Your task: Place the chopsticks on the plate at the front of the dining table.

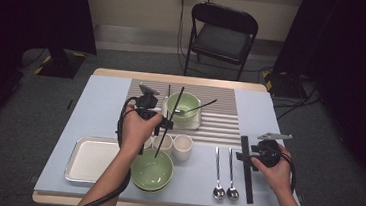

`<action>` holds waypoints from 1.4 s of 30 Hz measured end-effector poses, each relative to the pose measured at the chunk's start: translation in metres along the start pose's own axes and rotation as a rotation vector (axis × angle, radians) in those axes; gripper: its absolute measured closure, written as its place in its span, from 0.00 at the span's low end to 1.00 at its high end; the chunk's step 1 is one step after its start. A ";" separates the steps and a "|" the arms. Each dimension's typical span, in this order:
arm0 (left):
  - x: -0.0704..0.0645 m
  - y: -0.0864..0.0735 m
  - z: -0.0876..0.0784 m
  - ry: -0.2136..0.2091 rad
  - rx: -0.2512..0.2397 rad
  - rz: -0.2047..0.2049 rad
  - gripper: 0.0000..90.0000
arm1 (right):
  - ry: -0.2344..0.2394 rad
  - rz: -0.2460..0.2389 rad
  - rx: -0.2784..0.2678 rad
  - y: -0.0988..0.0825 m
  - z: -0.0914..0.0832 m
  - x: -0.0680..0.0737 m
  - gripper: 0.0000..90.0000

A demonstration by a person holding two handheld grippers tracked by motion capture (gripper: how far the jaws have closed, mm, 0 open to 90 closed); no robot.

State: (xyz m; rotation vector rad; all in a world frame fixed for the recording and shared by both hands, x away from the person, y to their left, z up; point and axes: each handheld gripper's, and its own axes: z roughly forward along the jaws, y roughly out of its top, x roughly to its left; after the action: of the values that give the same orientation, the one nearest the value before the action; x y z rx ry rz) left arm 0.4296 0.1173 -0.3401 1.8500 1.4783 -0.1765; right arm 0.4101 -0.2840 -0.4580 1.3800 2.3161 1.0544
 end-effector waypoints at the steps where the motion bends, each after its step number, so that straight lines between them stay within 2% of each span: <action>1: 0.001 0.000 -0.001 0.000 0.001 0.002 0.96 | 0.003 0.000 0.001 -0.001 0.001 0.000 0.24; 6: 0.005 0.001 -0.003 0.002 -0.004 -0.015 0.96 | 0.000 -0.002 0.003 -0.003 0.002 -0.001 0.24; 13: 0.007 0.002 -0.005 0.010 -0.011 -0.010 0.96 | -0.006 -0.013 0.015 -0.006 0.004 -0.001 0.23; 21: 0.008 0.003 -0.007 0.010 -0.028 -0.025 0.96 | -0.018 -0.018 0.016 -0.008 0.004 -0.003 0.24; 22: 0.009 0.003 -0.007 0.013 -0.025 -0.016 0.96 | -0.018 -0.016 0.014 -0.008 0.004 -0.003 0.24; 26: 0.010 0.003 -0.007 0.016 -0.033 -0.023 0.96 | -0.020 -0.028 0.013 -0.009 0.004 -0.003 0.23; 28: 0.012 0.004 -0.007 0.014 -0.026 -0.010 0.96 | -0.024 -0.032 0.013 -0.010 0.004 -0.002 0.23; 36: 0.015 0.007 -0.008 0.022 -0.031 -0.027 0.96 | -0.049 -0.070 0.006 -0.013 0.005 0.002 0.23; 42: 0.020 0.008 -0.011 0.021 -0.047 -0.044 0.96 | -0.054 -0.077 -0.011 -0.015 0.005 0.002 0.23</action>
State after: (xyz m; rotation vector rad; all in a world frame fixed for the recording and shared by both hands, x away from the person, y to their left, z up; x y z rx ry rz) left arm 0.4398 0.1393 -0.3390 1.7885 1.5257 -0.1427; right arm 0.4017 -0.2842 -0.4720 1.2881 2.3010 0.9936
